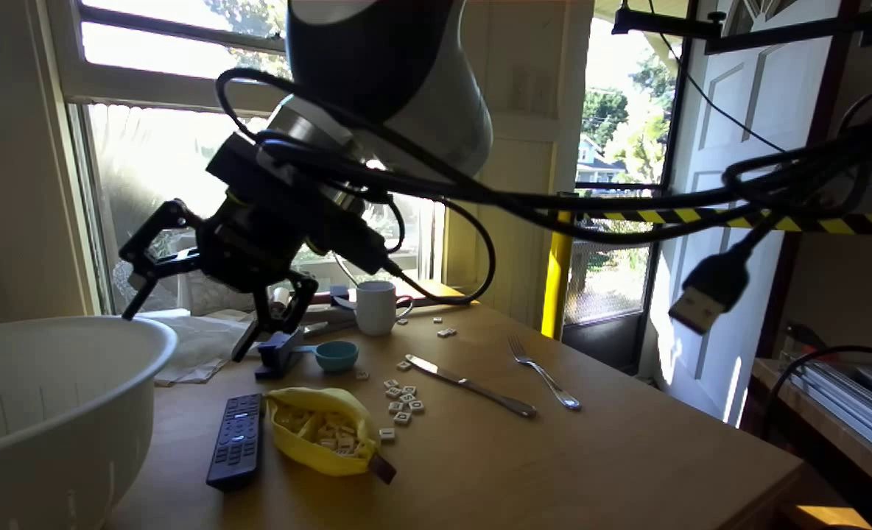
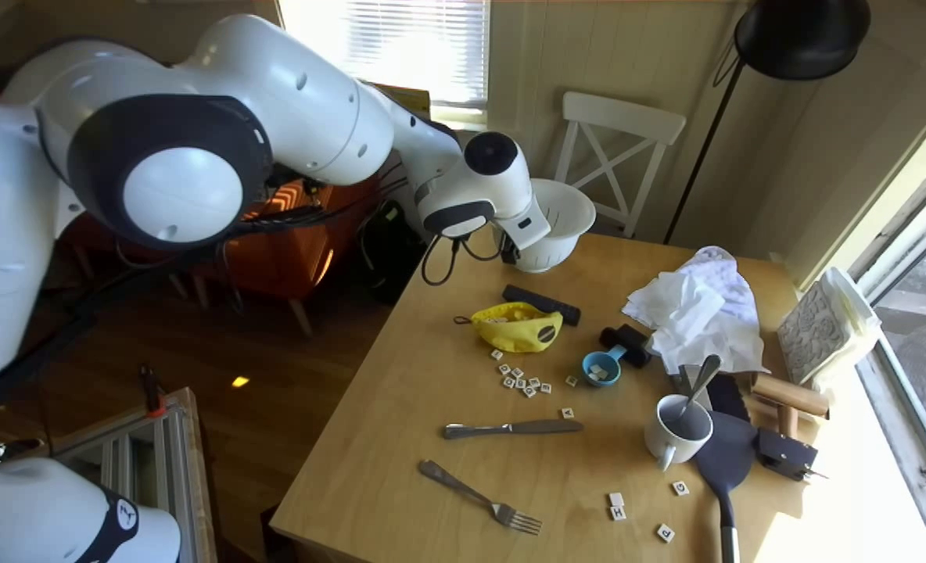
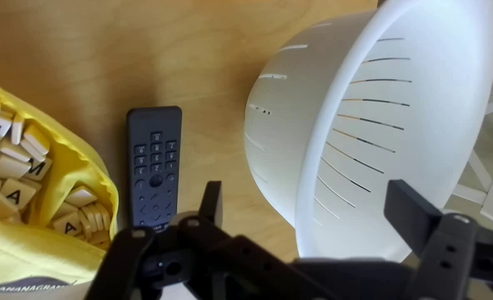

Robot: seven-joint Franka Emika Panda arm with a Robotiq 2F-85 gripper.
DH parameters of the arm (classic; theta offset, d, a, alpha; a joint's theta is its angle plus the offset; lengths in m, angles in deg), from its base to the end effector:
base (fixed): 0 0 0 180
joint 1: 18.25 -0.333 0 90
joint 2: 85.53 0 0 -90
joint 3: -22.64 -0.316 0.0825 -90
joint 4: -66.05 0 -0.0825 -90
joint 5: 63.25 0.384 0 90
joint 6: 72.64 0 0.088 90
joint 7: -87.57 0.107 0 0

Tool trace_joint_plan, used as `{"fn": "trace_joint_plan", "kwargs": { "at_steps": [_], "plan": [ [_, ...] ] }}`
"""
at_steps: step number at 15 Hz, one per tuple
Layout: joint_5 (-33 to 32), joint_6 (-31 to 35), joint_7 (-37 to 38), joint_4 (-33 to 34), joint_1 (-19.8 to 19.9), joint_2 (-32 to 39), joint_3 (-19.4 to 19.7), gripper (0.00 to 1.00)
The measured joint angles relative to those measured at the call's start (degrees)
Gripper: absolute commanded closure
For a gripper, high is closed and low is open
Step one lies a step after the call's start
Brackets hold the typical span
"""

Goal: Move the white colander forwards.

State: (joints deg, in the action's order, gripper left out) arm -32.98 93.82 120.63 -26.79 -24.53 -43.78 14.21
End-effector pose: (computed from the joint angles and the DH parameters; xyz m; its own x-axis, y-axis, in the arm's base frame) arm 0.7167 0.1366 0.2540 0.6241 -0.7769 0.0830 -0.6017 -0.5458 -0.5832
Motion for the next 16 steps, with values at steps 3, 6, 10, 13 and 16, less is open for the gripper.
{"fn": "trace_joint_plan", "kwargs": {
  "at_steps": [3, 6, 10, 13, 16],
  "plan": [
    [0.9, 1.6, 2.2, 5.2, 0.0, 5.1, -1.3, 0.41],
    [1.0, 2.3, 3.3, 9.4, -0.1, 8.6, -1.9, 0.63],
    [0.9, 2.4, 3.6, 11.7, -0.5, 9.8, -1.0, 0.9],
    [0.8, 1.4, 3.5, 11.6, -0.6, 9.3, 0.7, 1.0],
    [0.7, -2.3, 1.1, 11.2, 0.6, 7.9, -0.2, 0.96]
  ]
}}
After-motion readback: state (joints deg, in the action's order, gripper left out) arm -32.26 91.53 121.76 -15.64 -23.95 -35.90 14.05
